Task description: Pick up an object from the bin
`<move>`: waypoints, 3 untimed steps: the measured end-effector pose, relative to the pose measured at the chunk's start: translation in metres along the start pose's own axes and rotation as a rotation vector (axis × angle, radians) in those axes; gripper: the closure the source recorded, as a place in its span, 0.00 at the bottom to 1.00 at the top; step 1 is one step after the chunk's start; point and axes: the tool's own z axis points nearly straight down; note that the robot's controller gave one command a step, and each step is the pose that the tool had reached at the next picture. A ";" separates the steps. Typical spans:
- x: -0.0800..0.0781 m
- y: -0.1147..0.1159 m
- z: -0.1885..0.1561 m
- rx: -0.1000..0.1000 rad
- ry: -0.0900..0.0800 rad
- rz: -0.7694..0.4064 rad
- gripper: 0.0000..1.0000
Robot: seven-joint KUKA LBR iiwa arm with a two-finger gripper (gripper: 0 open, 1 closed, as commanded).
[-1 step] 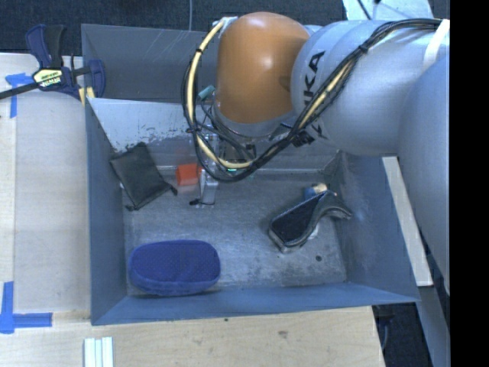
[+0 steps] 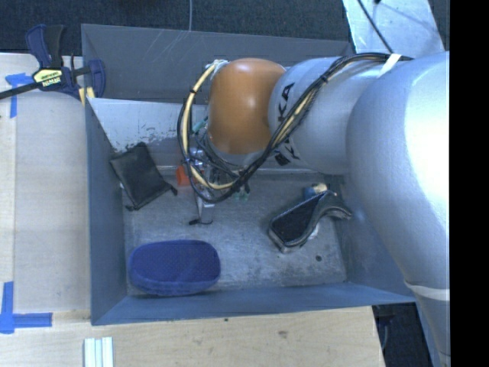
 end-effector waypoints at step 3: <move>0.036 -0.015 0.014 0.000 -0.003 -0.092 1.00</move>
Offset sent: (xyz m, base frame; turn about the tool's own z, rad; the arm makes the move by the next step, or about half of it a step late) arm 0.0000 0.0000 0.0000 0.0000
